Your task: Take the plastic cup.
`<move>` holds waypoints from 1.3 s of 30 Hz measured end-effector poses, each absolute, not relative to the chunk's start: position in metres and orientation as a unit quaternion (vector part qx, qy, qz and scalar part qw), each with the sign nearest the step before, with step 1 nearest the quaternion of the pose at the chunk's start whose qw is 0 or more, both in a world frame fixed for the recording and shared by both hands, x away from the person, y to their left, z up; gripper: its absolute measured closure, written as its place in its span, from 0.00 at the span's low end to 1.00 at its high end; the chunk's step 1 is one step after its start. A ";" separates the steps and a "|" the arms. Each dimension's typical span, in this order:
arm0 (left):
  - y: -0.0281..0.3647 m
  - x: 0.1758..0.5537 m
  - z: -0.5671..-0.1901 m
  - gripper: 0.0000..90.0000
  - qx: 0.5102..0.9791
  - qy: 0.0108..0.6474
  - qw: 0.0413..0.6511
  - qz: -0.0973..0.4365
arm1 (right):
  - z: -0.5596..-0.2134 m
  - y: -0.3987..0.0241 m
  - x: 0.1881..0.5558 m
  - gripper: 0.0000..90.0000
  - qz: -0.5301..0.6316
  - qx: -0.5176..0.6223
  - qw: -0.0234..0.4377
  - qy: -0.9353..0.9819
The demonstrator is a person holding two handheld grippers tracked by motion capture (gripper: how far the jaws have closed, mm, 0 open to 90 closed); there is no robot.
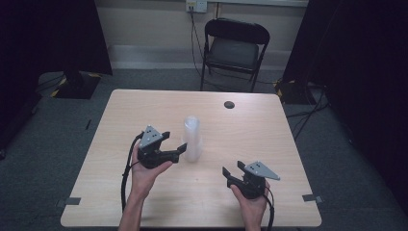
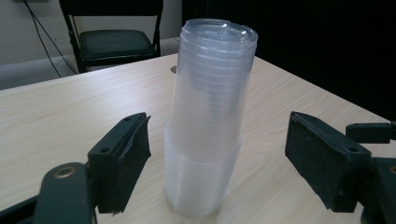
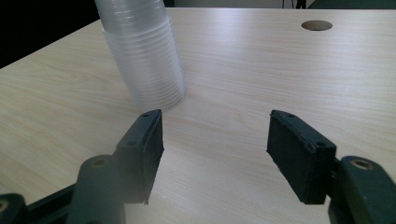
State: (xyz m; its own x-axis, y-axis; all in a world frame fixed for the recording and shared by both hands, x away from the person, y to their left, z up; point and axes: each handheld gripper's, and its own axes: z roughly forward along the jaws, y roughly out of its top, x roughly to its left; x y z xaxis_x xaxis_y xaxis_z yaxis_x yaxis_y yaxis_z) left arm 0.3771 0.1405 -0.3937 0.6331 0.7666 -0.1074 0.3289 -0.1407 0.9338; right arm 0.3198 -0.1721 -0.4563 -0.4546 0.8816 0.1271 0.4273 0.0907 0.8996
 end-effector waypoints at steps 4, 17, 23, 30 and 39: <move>0.133 0.386 -0.392 0.24 0.734 0.372 0.530 0.204 | -0.456 -0.171 0.319 0.40 0.486 0.465 0.235 0.702; 0.120 0.409 -0.385 0.19 0.733 0.363 0.536 0.210 | -0.457 -0.171 0.320 0.40 0.487 0.466 0.231 0.702; 0.111 0.420 -0.382 0.25 0.738 0.354 0.532 0.217 | -0.458 -0.171 0.320 0.40 0.487 0.466 0.230 0.702; 0.105 0.429 -0.391 0.27 0.743 0.350 0.529 0.213 | -0.458 -0.173 0.319 0.40 0.487 0.467 0.231 0.701; 0.098 0.440 -0.402 0.27 0.749 0.355 0.520 0.207 | -0.459 -0.173 0.320 0.39 0.491 0.466 0.227 0.700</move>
State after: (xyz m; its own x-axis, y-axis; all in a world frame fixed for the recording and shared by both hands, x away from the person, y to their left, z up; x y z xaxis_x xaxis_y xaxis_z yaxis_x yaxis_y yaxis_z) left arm 0.4399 0.0976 -0.4015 0.6625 0.7467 -0.0589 0.3160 -0.2073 0.9259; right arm 0.3199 -0.1726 -0.4591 -0.4624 0.8755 0.1402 0.4298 0.0831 0.8991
